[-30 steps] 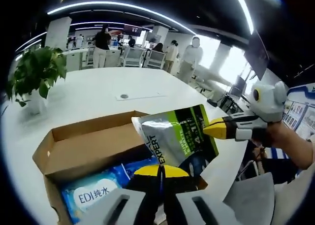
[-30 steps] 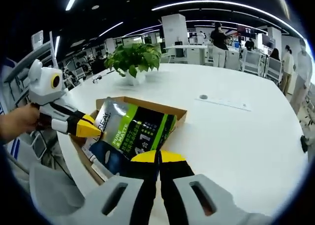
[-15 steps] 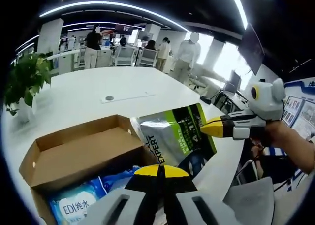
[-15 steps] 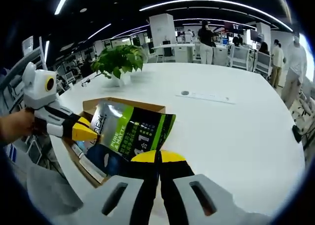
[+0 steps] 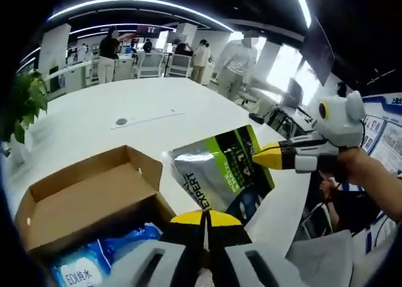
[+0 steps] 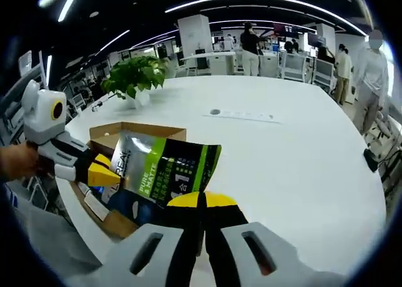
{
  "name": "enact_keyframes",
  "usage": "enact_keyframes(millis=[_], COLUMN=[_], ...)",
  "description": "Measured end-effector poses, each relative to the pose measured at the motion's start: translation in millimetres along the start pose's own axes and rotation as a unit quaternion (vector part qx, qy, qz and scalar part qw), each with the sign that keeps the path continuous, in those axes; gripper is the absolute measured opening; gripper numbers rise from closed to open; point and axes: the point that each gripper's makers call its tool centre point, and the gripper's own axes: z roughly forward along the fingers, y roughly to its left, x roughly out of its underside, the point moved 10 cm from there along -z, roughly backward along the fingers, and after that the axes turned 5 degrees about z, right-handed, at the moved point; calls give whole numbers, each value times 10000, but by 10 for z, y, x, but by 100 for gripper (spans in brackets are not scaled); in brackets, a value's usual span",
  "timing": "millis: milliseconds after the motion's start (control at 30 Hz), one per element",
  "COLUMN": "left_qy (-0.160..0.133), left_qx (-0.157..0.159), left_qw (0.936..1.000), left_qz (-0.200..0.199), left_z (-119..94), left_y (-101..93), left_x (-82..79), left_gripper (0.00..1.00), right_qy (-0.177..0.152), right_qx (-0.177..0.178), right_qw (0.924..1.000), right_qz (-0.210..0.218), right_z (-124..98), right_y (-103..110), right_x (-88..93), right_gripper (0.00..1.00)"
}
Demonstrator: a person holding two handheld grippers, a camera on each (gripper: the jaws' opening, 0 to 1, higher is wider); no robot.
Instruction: Operate the shoe box by opening the lid, removing the specified soft item, and placing it in the target area until the item is outside and the box remains undamaged.
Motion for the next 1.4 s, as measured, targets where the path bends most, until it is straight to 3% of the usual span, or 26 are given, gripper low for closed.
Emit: enact_keyframes(millis=[267,633,800,1033,1133,1233,1400], left_qy=[261,931,1408,1755,1882,2020,2324], left_qx=[29,0,-20,-24,0,-3,76], left_qw=[9996,9936,9798,9670,9569,9531,9367], left_qz=[125,643,1420,1845,2214,2256,2619], left_z=[278,625,768,940,1013,1063,1184], left_y=[-27,68,76,104,124,120,116], left_x=[-45,-78,-84,-75,-107,-111,-95], left_gripper=[0,0,1,1,1,1,2], right_qy=[97,268,356,467,502,546,567], right_qx=[127,112,71,42,68,53,77], right_qw=[9999,9996,9993,9988,9984,9982,9982], right_qz=[39,-27,-130,-170,-258,-248,-202], right_z=[109,365,490,636,694,741,809], right_y=[-214,-409,-452,-543,-573,-609,-663], right_x=[83,173,220,284,315,342,385], right_gripper=[0,0,0,0,0,0,0])
